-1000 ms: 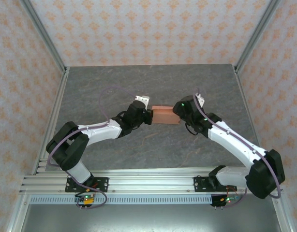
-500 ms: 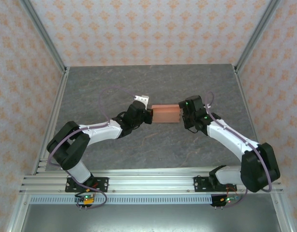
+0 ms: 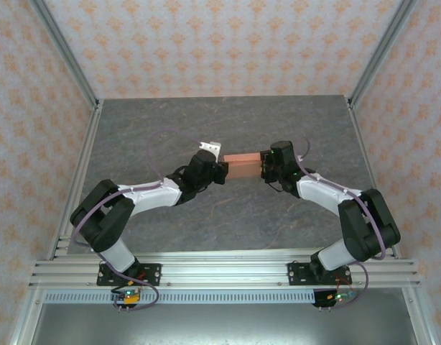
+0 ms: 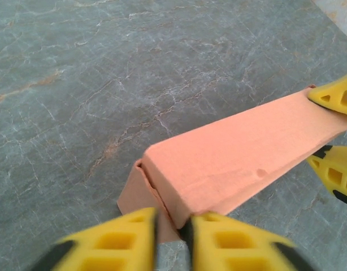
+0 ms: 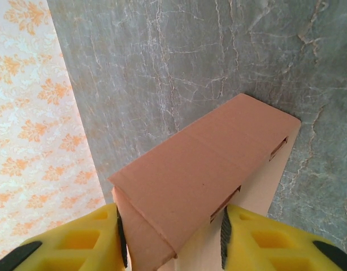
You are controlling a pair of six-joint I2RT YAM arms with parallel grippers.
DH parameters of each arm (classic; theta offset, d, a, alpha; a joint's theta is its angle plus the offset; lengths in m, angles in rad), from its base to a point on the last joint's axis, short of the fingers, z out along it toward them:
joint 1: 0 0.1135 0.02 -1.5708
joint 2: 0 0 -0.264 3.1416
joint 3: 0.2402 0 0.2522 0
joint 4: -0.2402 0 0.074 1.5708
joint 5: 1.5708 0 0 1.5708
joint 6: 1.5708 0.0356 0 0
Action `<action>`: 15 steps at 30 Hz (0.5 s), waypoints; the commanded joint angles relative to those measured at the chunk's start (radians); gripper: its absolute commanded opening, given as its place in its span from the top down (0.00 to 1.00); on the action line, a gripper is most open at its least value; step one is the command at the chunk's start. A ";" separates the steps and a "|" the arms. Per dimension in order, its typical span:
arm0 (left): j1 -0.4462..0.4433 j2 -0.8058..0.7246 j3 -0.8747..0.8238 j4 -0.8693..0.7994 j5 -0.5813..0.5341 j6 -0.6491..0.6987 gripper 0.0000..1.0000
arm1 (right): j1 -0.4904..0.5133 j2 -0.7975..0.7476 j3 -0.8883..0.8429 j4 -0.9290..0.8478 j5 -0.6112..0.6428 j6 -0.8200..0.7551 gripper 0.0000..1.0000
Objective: Fold the paper box
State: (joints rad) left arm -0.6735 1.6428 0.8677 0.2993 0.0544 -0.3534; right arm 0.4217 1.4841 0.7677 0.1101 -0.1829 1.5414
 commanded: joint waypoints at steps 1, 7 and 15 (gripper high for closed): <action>-0.002 -0.060 -0.020 -0.013 0.051 0.018 0.58 | 0.000 0.036 -0.023 -0.061 0.046 -0.052 0.58; 0.000 -0.185 -0.036 0.008 0.122 0.017 0.32 | 0.000 0.076 -0.015 -0.049 0.043 -0.079 0.59; 0.055 -0.097 0.154 -0.205 0.099 0.054 0.11 | -0.001 0.119 0.007 -0.049 0.018 -0.089 0.59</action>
State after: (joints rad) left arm -0.6342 1.4868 0.9611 0.2031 0.1608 -0.3370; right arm 0.4221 1.5471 0.7918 0.1791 -0.1761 1.4796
